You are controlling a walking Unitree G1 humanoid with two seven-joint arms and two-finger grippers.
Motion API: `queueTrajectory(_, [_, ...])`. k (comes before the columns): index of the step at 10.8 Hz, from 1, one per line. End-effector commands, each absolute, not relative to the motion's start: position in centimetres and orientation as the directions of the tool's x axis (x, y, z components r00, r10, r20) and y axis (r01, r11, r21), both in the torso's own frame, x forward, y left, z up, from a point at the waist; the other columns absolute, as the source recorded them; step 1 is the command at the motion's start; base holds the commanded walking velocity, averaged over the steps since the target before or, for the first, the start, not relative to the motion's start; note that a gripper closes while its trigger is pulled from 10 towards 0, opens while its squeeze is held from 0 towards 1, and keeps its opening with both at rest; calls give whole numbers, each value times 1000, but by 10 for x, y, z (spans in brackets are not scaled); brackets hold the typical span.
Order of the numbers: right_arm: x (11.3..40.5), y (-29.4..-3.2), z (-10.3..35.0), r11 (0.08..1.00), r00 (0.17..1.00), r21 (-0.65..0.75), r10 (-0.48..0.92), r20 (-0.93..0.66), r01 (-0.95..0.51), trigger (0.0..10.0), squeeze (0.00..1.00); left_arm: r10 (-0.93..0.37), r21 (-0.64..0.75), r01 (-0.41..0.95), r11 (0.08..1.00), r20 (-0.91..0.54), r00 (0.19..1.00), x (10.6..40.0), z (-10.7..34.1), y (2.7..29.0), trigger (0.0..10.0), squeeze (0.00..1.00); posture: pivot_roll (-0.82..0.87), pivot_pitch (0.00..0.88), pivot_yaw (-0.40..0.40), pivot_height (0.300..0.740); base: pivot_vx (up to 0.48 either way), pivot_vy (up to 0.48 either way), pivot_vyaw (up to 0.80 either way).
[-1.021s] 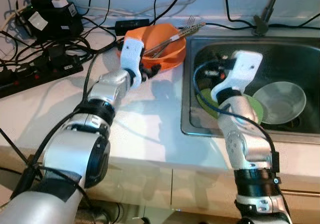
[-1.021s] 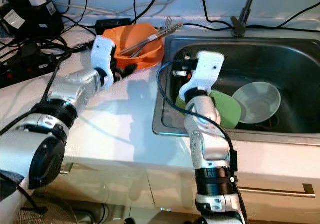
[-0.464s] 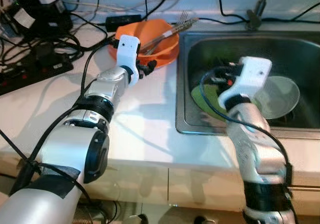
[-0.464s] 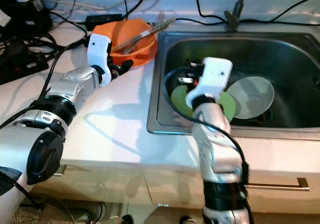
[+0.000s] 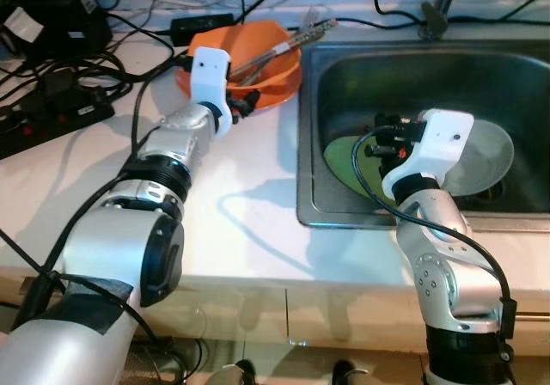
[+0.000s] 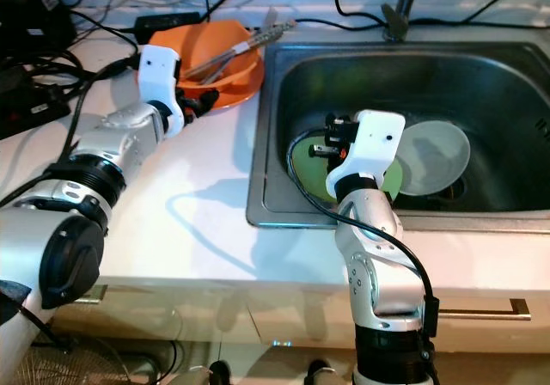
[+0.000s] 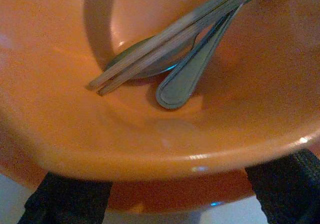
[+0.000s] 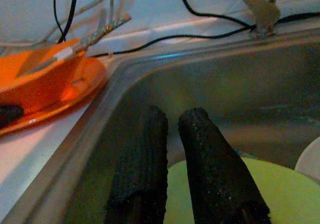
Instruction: Kitchen organization
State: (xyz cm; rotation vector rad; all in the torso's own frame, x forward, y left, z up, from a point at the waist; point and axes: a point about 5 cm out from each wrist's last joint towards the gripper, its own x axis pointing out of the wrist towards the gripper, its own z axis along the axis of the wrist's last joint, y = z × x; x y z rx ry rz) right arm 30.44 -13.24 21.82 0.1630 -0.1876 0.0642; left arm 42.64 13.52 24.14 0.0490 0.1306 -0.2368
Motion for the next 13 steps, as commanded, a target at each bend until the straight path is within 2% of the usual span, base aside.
queueTrajectory(1, [301, -131, 220, 985, 980, 152, 46, 192, -76, 10000, 0, -213, 45, 229, 972, -231, 949, 424, 224, 138, 10000, 0, -72, 235, 88, 740, 0, 0, 0])
queueTrajectory(4, [307, -126, 218, 982, 981, 169, 52, 186, -84, 10000, 0, -255, 57, 301, 952, -395, 883, 418, 204, 136, 10000, 0, 4, 229, 104, 740, 0, 0, 0])
queueTrajectory(7, [314, -115, 217, 976, 980, 189, 75, 183, -110, 10000, 0, -284, 49, 343, 938, -460, 841, 413, 192, 144, 10000, 0, 52, 212, 116, 740, 0, 0, 0])
queueTrajectory(13, [328, -115, 219, 974, 977, 196, 72, 202, -112, 10000, 0, -319, 16, 373, 928, -485, 814, 409, 203, 161, 10000, 0, 118, 187, 116, 740, 0, 0, 0])
